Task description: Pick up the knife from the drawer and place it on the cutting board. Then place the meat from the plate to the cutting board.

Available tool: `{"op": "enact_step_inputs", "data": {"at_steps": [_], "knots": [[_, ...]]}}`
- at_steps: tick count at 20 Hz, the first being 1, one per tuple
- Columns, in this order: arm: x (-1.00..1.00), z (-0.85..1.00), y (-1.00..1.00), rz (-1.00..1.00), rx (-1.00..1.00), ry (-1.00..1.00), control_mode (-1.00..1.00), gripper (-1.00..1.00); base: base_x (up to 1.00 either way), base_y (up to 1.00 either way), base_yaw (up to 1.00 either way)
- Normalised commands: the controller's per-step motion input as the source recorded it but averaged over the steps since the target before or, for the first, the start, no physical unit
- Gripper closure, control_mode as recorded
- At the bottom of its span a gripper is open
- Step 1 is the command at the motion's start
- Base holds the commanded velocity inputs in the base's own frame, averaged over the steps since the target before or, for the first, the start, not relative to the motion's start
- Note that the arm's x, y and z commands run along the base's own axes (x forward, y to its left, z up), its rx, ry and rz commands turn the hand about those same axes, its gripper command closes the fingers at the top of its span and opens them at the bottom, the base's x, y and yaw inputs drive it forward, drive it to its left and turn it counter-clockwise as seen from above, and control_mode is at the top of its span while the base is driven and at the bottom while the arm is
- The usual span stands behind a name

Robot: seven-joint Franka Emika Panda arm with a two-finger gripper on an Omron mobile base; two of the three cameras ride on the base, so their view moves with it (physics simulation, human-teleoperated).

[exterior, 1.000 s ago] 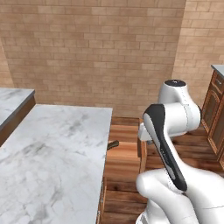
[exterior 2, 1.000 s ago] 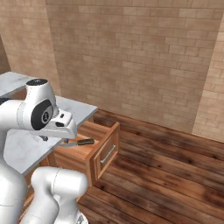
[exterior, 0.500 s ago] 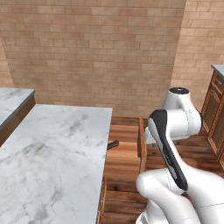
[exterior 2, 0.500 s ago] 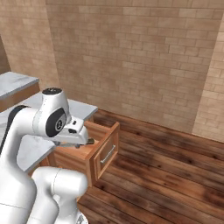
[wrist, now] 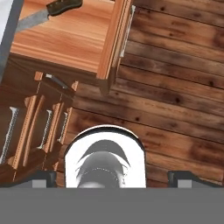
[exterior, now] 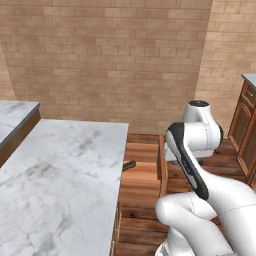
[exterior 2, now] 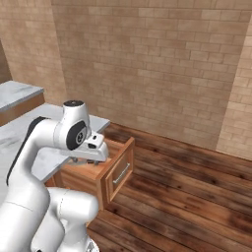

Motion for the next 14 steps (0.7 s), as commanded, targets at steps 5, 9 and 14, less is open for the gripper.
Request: {"op": "enact_step_inputs", "data": {"at_steps": [5,9,14], "knots": [[0.47,-0.17,0.0,-0.05,0.0,0.06,-1.0,-1.0,0.0,0.0,0.0],[0.28,-0.23,-0.02,-0.02,0.0,0.04,-1.0,-1.0,0.0,0.0,0.0],[0.36,-0.33,0.0,-0.03,0.0,0.01,-1.0,-1.0,0.0,0.0,0.0]]}}
